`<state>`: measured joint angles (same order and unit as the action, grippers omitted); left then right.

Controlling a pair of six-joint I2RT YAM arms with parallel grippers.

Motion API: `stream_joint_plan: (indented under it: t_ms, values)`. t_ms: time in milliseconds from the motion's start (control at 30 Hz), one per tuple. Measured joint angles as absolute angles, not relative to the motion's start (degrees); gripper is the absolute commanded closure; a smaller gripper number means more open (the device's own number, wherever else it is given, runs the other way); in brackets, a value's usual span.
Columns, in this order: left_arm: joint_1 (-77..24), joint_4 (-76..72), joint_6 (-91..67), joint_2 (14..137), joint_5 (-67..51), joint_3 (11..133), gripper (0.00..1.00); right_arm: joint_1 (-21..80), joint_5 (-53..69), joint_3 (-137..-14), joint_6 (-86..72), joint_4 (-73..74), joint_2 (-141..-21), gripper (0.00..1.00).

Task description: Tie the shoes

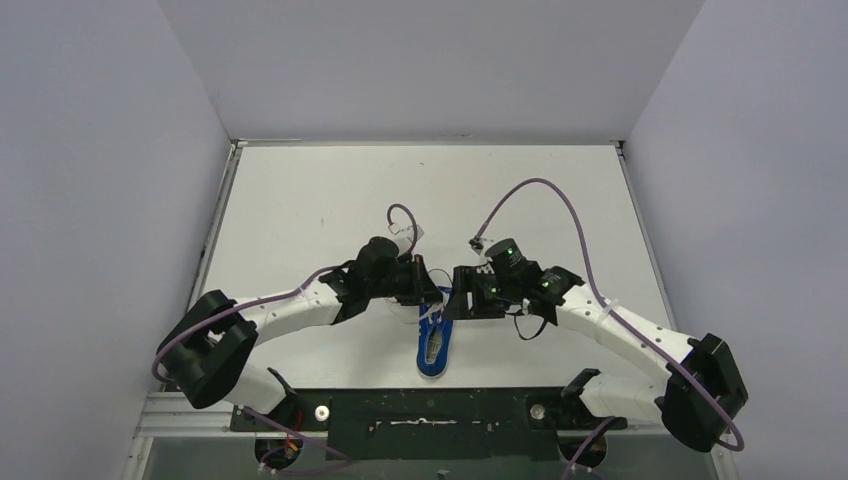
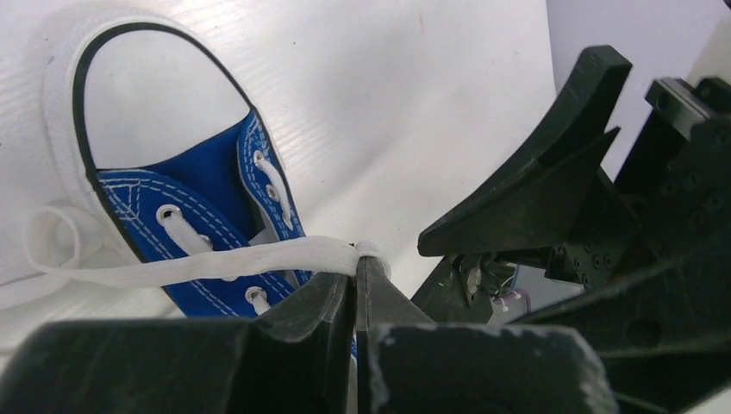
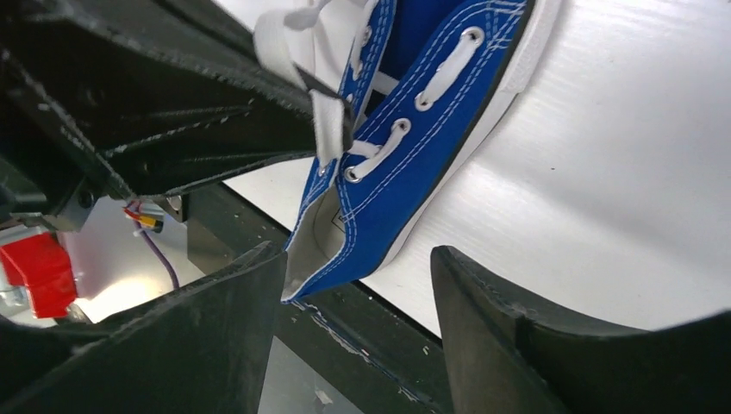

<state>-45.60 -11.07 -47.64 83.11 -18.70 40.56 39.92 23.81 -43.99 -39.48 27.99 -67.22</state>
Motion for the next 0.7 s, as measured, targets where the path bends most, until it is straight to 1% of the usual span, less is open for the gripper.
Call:
stream_joint_plan:
  t_ms: [133,333,533,700]
  values:
    - [-45.36,-8.82,-47.66,83.07,-18.72,40.88,1.0,44.51,20.16,-43.59,-42.13,26.63,-67.55,0.36]
    - [-44.88,-6.94,-47.77,83.24,-20.01,41.95,1.0,50.5,12.73,-42.7,-45.32,25.85,-70.94,0.42]
    - [-44.38,-4.58,-47.42,84.55,-21.04,45.39,1.0,54.26,8.67,-38.33,-47.09,23.18,-73.45,0.43]
    - [-43.0,-4.6,-48.75,85.93,-21.89,45.39,1.0,54.61,5.63,-38.39,-46.89,22.44,-76.31,0.52]
